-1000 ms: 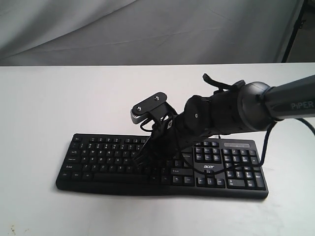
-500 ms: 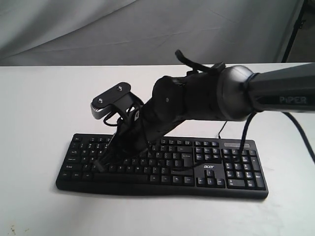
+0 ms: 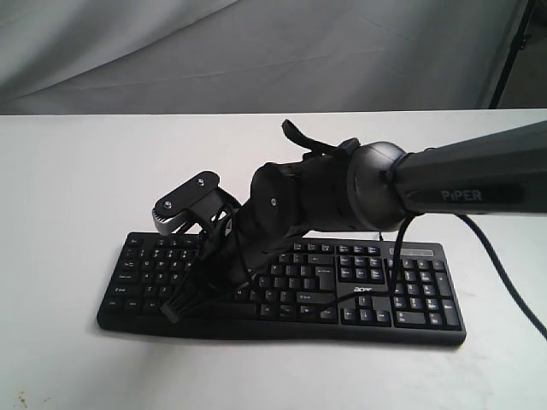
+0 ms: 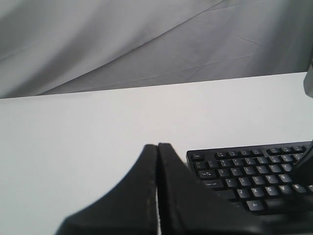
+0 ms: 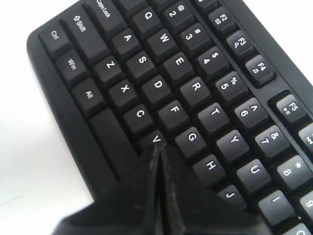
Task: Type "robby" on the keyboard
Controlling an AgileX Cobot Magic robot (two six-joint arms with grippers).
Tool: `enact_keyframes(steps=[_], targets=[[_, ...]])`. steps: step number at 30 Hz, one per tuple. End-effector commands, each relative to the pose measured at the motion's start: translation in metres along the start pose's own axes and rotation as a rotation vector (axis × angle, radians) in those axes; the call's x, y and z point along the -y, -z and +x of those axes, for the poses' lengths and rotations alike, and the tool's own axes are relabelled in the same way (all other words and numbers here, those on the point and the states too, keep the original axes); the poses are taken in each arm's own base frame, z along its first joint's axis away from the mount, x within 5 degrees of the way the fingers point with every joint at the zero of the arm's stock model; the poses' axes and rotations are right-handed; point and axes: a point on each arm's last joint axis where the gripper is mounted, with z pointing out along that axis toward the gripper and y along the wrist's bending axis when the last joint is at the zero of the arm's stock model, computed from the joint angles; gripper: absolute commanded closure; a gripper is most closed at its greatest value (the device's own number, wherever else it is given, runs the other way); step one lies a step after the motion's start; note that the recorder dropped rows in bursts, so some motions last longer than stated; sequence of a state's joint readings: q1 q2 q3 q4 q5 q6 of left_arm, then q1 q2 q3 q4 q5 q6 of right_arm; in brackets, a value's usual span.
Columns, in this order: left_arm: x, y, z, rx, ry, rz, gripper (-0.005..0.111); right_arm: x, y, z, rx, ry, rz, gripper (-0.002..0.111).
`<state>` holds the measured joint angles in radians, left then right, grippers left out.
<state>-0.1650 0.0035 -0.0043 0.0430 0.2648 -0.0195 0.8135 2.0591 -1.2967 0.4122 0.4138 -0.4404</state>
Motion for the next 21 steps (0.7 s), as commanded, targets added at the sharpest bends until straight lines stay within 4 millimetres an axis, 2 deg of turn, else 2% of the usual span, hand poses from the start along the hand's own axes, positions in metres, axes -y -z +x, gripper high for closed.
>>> enact_keyframes(steps=[1, 9, 21], targets=[[0.000, 0.000, 0.001, 0.007, -0.003, 0.005, 0.107, 0.001, 0.002, -0.004, 0.027, 0.022, 0.018, 0.108], [0.000, 0.000, 0.001, 0.007, -0.003, 0.005, 0.107, 0.003, -0.010, 0.002, 0.005, 0.017, 0.020, 0.108], [0.000, 0.000, 0.001, 0.007, -0.003, 0.005, 0.107, 0.004, -0.015, 0.005, -0.009, 0.020, 0.023, 0.108]])
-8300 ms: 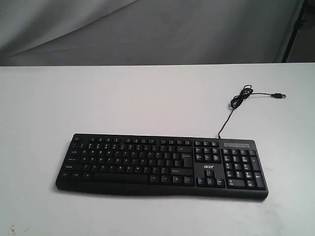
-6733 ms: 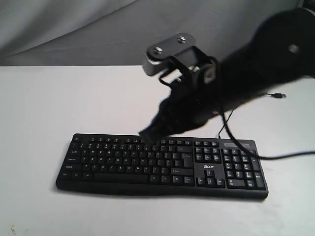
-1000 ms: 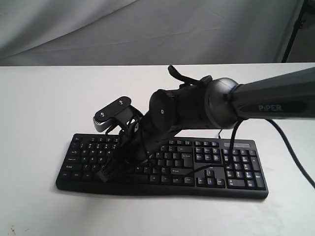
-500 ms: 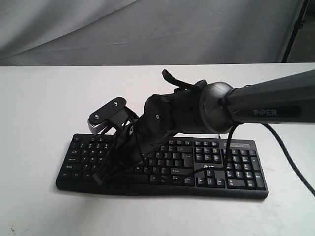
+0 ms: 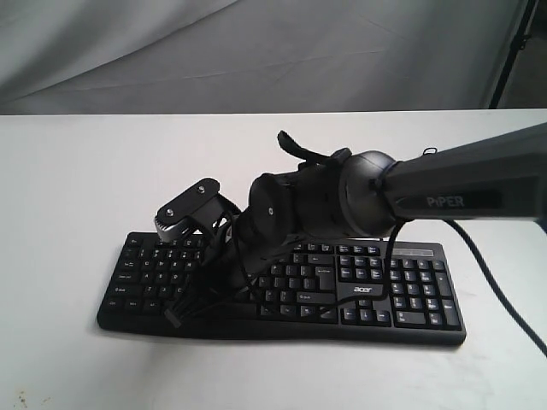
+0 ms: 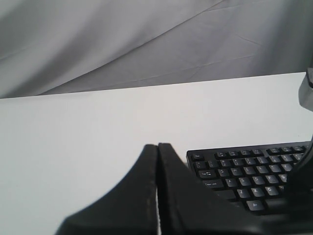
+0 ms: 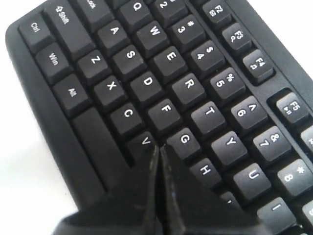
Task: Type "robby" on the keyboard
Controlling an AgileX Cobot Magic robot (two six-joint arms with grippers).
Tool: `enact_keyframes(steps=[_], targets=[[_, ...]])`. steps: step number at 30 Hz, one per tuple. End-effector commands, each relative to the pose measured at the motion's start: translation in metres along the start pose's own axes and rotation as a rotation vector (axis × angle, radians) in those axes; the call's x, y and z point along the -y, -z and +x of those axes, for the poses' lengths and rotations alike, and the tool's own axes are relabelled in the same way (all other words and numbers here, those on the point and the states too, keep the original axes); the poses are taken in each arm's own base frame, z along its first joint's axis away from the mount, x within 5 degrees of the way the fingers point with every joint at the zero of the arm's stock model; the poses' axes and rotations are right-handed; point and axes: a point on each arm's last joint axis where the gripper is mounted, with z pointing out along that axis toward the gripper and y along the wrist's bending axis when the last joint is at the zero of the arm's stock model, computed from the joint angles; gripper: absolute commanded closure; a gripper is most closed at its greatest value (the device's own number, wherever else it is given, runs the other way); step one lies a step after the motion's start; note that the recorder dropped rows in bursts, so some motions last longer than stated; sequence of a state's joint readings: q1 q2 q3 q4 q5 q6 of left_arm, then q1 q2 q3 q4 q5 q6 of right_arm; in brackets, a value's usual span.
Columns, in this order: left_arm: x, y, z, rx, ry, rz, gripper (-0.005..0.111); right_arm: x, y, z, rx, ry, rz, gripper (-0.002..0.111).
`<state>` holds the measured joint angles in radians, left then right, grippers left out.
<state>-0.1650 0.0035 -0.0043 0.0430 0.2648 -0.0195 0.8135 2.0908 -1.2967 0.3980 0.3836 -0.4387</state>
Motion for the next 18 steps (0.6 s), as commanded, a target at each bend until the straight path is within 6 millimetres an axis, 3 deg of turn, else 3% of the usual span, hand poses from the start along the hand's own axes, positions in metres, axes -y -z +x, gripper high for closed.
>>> enact_keyframes(steps=[1, 10, 18], targets=[[0.000, 0.000, 0.001, 0.007, -0.003, 0.005, 0.107, 0.001, -0.005, 0.002, -0.006, 0.013, 0.007, 0.108], [0.000, 0.000, 0.001, 0.007, -0.003, 0.005, 0.107, 0.001, 0.009, -0.006, 0.032, 0.033, 0.019, 0.108], [0.000, 0.000, 0.001, 0.007, -0.003, 0.005, 0.107, 0.003, 0.008, -0.005, 0.021, 0.029, 0.018, 0.108]])
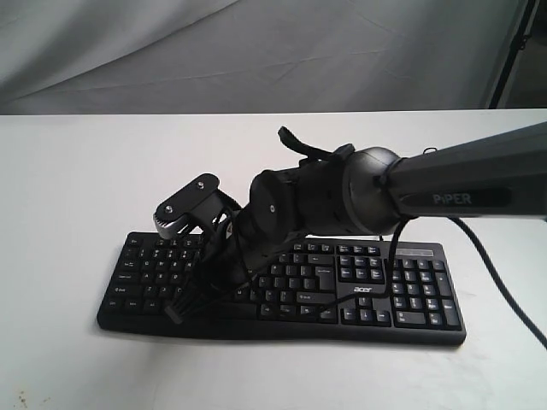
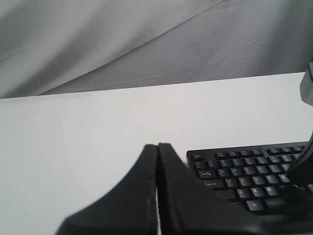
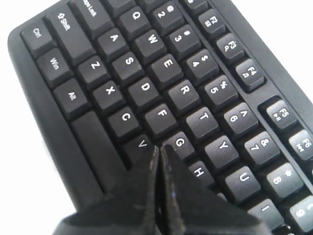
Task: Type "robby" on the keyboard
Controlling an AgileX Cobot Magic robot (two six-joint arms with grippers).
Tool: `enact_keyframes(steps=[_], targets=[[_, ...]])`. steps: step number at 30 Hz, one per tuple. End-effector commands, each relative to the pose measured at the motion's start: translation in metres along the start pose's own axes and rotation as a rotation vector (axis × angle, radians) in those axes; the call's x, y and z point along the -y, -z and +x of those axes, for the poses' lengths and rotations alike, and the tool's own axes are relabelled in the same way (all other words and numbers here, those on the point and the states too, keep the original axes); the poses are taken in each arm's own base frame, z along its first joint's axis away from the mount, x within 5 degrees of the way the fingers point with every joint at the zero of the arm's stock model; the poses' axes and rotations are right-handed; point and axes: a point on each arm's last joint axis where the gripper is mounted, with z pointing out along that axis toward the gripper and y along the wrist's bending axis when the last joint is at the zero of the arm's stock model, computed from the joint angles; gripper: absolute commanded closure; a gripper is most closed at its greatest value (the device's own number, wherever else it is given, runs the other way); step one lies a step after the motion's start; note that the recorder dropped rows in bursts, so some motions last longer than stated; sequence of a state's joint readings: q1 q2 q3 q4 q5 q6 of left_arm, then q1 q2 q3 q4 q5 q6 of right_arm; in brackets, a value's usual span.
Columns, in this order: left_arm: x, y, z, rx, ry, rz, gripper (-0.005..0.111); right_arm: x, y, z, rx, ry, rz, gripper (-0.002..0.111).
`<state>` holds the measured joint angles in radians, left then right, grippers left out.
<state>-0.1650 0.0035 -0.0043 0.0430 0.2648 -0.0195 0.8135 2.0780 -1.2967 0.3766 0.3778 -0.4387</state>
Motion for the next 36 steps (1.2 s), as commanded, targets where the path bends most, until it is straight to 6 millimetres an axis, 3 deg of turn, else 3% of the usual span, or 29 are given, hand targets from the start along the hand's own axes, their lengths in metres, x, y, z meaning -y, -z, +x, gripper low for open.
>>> enact_keyframes(steps=[1, 8, 17, 22, 36], targets=[[0.000, 0.000, 0.001, 0.007, -0.003, 0.005, 0.107, 0.003, 0.002, -0.001, 0.004, 0.006, 0.007, 0.108], [0.000, 0.000, 0.001, 0.007, -0.003, 0.005, 0.107, 0.003, -0.011, 0.007, -0.033, -0.009, -0.001, 0.108], [0.000, 0.000, 0.001, 0.007, -0.003, 0.005, 0.107, 0.029, 0.021, -0.017, 0.013, -0.021, 0.022, 0.108], [0.000, 0.000, 0.001, 0.007, -0.003, 0.005, 0.107, 0.043, 0.028, -0.024, 0.032, -0.031, 0.042, 0.108], [0.000, 0.000, 0.001, 0.007, -0.003, 0.005, 0.107, 0.030, 0.003, -0.018, 0.010, -0.032, 0.017, 0.108]])
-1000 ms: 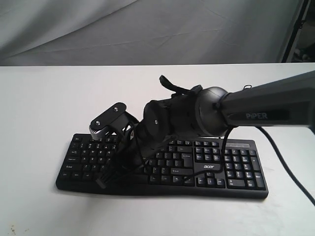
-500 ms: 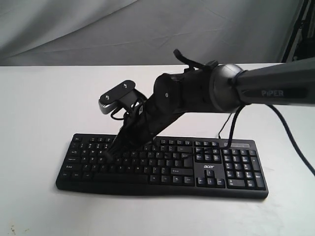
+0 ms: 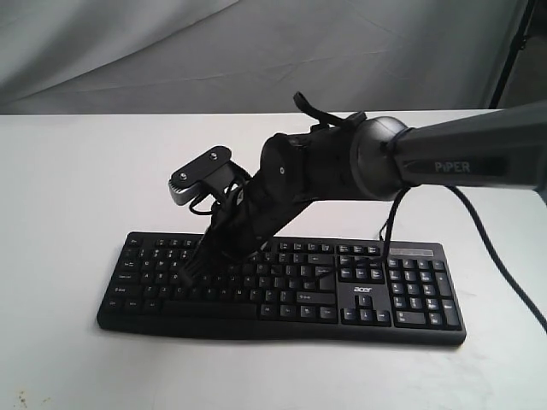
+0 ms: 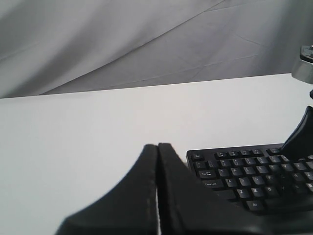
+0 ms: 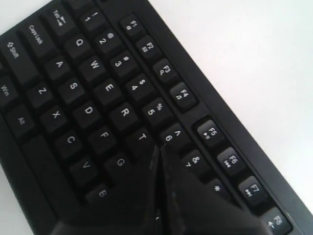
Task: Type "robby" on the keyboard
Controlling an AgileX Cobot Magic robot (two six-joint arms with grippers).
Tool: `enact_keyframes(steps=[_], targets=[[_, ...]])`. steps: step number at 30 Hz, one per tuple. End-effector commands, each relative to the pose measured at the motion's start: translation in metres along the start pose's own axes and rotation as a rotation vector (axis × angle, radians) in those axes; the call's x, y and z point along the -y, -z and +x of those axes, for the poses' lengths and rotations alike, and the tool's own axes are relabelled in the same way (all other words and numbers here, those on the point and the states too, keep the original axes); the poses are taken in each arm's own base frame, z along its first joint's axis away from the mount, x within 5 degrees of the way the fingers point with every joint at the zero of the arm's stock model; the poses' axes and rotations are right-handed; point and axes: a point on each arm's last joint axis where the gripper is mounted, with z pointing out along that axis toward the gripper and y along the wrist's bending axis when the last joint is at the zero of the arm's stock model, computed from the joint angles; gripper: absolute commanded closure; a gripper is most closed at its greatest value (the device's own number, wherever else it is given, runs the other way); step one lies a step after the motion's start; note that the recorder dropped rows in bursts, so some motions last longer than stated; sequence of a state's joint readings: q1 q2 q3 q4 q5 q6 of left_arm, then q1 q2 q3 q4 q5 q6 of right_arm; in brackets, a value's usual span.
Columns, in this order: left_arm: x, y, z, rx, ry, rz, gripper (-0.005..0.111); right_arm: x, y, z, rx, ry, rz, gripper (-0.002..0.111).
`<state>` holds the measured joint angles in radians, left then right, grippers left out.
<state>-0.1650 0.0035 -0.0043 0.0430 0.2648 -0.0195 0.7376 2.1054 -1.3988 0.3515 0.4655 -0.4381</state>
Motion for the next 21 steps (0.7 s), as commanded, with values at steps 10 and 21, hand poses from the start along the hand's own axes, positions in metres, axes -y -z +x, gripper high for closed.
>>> enact_keyframes(steps=[10, 21], targets=[[0.000, 0.000, 0.001, 0.007, -0.003, 0.005, 0.107, -0.002, -0.004, -0.003, 0.030, -0.005, 0.005, 0.108], [0.000, 0.000, 0.001, 0.007, -0.003, 0.005, 0.107, -0.002, -0.005, -0.002, 0.019, 0.005, 0.006, 0.108]])
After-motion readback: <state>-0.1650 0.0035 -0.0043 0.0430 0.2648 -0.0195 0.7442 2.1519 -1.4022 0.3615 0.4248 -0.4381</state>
